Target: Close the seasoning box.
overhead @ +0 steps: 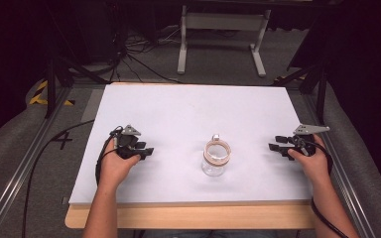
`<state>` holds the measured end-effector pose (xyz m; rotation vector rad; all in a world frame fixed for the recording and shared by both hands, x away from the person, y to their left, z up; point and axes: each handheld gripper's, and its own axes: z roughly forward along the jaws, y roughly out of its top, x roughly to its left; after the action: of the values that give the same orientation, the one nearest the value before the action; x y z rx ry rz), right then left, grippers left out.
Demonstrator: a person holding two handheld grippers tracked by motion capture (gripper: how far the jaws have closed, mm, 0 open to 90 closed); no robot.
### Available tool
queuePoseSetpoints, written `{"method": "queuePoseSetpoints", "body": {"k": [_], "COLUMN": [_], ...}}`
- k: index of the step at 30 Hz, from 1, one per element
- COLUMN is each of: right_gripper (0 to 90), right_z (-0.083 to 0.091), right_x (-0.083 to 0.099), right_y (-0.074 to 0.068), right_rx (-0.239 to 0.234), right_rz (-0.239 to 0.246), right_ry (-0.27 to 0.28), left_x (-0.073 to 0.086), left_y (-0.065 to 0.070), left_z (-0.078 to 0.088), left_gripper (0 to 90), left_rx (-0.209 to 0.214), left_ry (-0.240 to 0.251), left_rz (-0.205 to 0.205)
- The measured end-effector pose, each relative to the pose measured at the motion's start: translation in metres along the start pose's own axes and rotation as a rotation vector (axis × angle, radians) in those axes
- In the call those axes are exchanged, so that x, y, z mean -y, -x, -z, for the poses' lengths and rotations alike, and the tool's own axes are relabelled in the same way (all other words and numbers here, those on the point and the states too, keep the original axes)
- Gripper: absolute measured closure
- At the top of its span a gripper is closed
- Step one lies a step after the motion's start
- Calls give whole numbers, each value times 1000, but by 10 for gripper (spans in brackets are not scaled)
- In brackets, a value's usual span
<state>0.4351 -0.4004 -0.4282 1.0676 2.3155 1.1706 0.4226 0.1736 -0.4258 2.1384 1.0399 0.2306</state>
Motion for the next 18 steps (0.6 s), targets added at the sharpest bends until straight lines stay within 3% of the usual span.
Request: {"method": "queuePoseSetpoints", "body": {"k": [6,12,18], "right_gripper": [462,454,446], "right_z": [-10,-14,-13], "right_x": [8,6,7], "right_y": [1,-4,-3], "right_rx": [14,11,16], "right_rz": [-32,-9,-18], "right_ry": [-42,-60,-61], "left_x": [5,5,5], "left_y": [-4,-3,-2], "left_z": [-12,-18,-19], "left_gripper": [506,487,473], "left_rx": [-10,-24,-28], "left_ry": [51,4,21], "left_rz": [13,-9,-7]}}
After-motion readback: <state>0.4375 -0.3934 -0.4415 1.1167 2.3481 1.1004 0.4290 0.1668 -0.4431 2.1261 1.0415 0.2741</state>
